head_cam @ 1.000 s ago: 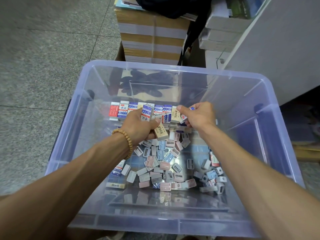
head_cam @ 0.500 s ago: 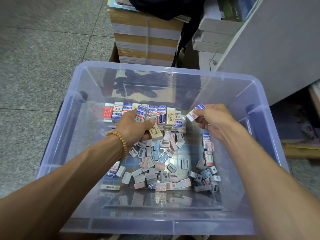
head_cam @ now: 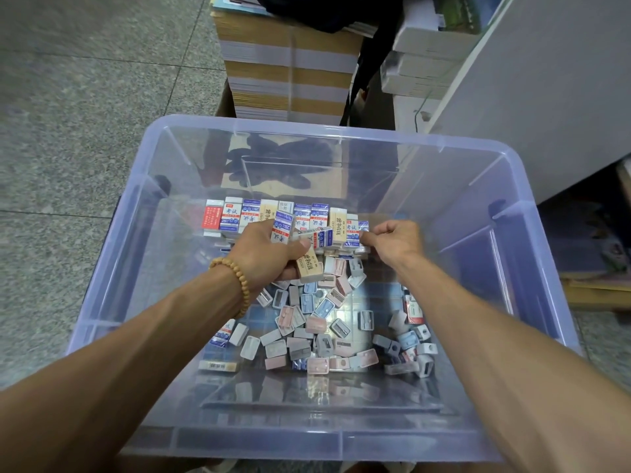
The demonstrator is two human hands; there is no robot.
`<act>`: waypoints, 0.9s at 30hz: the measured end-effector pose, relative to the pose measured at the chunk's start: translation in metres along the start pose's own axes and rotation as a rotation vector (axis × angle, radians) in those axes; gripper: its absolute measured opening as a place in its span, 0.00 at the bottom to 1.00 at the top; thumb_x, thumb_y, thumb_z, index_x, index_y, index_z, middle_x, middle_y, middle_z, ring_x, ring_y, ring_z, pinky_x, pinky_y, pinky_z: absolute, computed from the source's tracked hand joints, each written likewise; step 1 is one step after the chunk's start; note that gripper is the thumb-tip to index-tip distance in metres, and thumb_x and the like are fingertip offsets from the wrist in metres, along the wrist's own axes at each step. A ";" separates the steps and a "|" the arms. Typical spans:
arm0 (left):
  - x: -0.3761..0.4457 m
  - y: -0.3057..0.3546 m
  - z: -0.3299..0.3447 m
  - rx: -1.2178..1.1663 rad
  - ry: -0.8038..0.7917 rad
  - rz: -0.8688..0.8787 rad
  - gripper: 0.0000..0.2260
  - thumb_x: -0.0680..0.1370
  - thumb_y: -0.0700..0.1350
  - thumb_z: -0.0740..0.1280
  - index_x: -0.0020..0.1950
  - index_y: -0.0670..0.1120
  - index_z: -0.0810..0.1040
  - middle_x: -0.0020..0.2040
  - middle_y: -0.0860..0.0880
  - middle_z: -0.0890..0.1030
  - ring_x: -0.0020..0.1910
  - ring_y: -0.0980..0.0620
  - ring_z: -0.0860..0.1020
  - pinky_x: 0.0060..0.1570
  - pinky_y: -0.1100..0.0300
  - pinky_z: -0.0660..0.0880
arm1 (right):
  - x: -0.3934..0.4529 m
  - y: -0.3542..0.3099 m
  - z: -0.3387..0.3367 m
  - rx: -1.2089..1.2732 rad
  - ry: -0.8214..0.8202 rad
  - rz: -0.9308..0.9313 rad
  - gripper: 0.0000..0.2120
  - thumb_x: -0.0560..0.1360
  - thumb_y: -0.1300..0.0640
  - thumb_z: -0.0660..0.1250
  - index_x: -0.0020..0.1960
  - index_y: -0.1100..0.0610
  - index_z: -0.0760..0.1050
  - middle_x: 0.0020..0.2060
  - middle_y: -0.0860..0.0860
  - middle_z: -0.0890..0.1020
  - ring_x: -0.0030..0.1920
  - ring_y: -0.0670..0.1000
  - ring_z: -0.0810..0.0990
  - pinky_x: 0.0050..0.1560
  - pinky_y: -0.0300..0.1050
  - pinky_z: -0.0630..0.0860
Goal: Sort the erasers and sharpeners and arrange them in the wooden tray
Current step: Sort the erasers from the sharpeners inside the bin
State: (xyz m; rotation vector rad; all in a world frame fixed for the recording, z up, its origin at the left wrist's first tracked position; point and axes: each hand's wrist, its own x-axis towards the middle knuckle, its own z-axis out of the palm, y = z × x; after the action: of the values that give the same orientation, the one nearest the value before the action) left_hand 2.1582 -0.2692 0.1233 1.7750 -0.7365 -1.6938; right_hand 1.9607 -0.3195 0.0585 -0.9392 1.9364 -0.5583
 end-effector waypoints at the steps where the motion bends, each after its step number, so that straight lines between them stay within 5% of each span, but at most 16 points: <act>1: -0.001 0.001 0.000 -0.006 -0.005 -0.004 0.30 0.76 0.39 0.70 0.75 0.38 0.61 0.51 0.40 0.83 0.40 0.48 0.85 0.35 0.58 0.82 | 0.001 0.001 0.000 -0.002 0.002 0.001 0.09 0.70 0.58 0.78 0.36 0.56 0.79 0.38 0.53 0.85 0.38 0.51 0.81 0.52 0.55 0.82; 6: -0.007 0.002 0.004 -0.053 -0.040 -0.021 0.19 0.76 0.37 0.69 0.66 0.38 0.70 0.55 0.39 0.82 0.41 0.48 0.85 0.33 0.60 0.81 | 0.000 0.001 -0.009 -0.064 0.085 -0.018 0.16 0.72 0.53 0.74 0.29 0.54 0.74 0.29 0.51 0.80 0.31 0.51 0.76 0.47 0.51 0.81; 10: -0.009 0.004 0.007 -0.105 -0.061 -0.022 0.24 0.76 0.36 0.69 0.70 0.36 0.66 0.52 0.40 0.82 0.41 0.48 0.85 0.34 0.60 0.81 | -0.021 -0.020 -0.030 -0.123 0.129 -0.123 0.13 0.72 0.53 0.68 0.30 0.55 0.72 0.27 0.52 0.76 0.32 0.53 0.74 0.44 0.51 0.81; 14: -0.009 0.007 0.012 -0.144 -0.027 0.033 0.29 0.76 0.35 0.69 0.75 0.38 0.60 0.51 0.39 0.82 0.39 0.49 0.85 0.34 0.59 0.81 | -0.076 -0.048 -0.040 -0.025 -0.440 -0.031 0.21 0.75 0.42 0.71 0.42 0.62 0.81 0.31 0.54 0.83 0.30 0.50 0.80 0.32 0.42 0.78; 17: -0.012 0.007 0.016 -0.132 -0.010 0.084 0.33 0.77 0.36 0.69 0.77 0.39 0.55 0.48 0.40 0.82 0.33 0.53 0.84 0.33 0.60 0.81 | -0.096 -0.045 -0.029 -0.044 -0.675 -0.080 0.10 0.74 0.52 0.75 0.40 0.59 0.81 0.35 0.56 0.85 0.32 0.49 0.83 0.31 0.38 0.78; 20: -0.011 0.005 0.017 -0.192 -0.006 0.076 0.34 0.77 0.35 0.68 0.78 0.39 0.53 0.51 0.38 0.81 0.43 0.46 0.84 0.39 0.54 0.83 | -0.090 -0.040 -0.031 -0.059 -0.658 -0.069 0.05 0.75 0.60 0.74 0.40 0.59 0.81 0.34 0.55 0.84 0.30 0.47 0.81 0.27 0.35 0.75; 22: -0.010 0.007 0.016 -0.200 0.014 0.072 0.35 0.79 0.36 0.66 0.79 0.41 0.48 0.47 0.41 0.82 0.42 0.47 0.82 0.35 0.59 0.82 | -0.078 -0.035 -0.042 -0.017 -0.583 -0.018 0.04 0.76 0.61 0.73 0.43 0.59 0.82 0.34 0.54 0.85 0.29 0.46 0.80 0.27 0.35 0.74; 27: -0.006 0.006 0.008 -0.117 0.062 0.044 0.33 0.77 0.39 0.70 0.76 0.36 0.57 0.42 0.43 0.83 0.33 0.53 0.81 0.26 0.64 0.76 | -0.041 -0.012 -0.050 0.011 -0.126 0.094 0.05 0.78 0.60 0.70 0.46 0.62 0.81 0.34 0.54 0.85 0.30 0.47 0.80 0.30 0.39 0.76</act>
State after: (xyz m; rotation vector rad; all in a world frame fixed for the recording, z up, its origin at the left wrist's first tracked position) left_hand 2.1499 -0.2692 0.1315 1.7107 -0.6313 -1.6120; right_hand 1.9352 -0.2940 0.1134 -0.8510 1.8517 -0.4448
